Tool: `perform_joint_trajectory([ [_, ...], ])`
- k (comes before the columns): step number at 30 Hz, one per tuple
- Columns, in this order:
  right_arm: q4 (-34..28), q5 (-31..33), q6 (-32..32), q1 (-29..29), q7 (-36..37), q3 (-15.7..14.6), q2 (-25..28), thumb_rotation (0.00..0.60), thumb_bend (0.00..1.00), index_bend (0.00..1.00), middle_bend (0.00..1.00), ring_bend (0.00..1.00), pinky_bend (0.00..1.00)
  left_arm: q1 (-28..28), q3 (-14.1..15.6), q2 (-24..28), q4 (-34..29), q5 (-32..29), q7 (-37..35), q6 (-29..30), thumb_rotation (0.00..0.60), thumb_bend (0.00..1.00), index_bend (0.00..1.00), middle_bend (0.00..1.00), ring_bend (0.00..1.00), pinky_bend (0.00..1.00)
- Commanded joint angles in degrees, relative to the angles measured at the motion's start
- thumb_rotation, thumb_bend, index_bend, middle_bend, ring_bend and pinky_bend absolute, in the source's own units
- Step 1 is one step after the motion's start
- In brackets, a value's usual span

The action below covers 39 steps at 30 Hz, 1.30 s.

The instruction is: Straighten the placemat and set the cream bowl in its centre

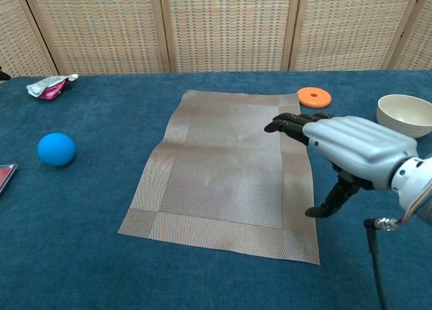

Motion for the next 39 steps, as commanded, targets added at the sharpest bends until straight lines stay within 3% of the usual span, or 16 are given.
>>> perform_joint_trajectory([
  [1,1.18,0.58,-0.23,0.07,0.28,-0.88,-1.74,0.6,0.14,0.07,0.0,0.0,0.0,-0.12,-0.1,-0.05,0.19,-0.33,-0.11,-0.38,0.6,0.13,0.09,0.0,0.0,0.0],
  [19,-1.21,2.6,1.37,-2.69,0.72,-4.51,-1.2,0.6,0.12,0.02,0.0,0.0,0.0,-0.39,0.07,-0.78,0.89,-0.59,0.75,-1.18,0.6,0.12,0.09,0.0,0.0,0.0],
  [39,4.17,1.77,0.87,-4.42,5.64,-5.49,-5.57,0.6,0.11,0.02,0.0,0.0,0.0,-0.52,0.13,-0.48,0.51,-1.22,1.23,-2.02,0.6,0.13,0.08,0.0,0.0,0.0],
])
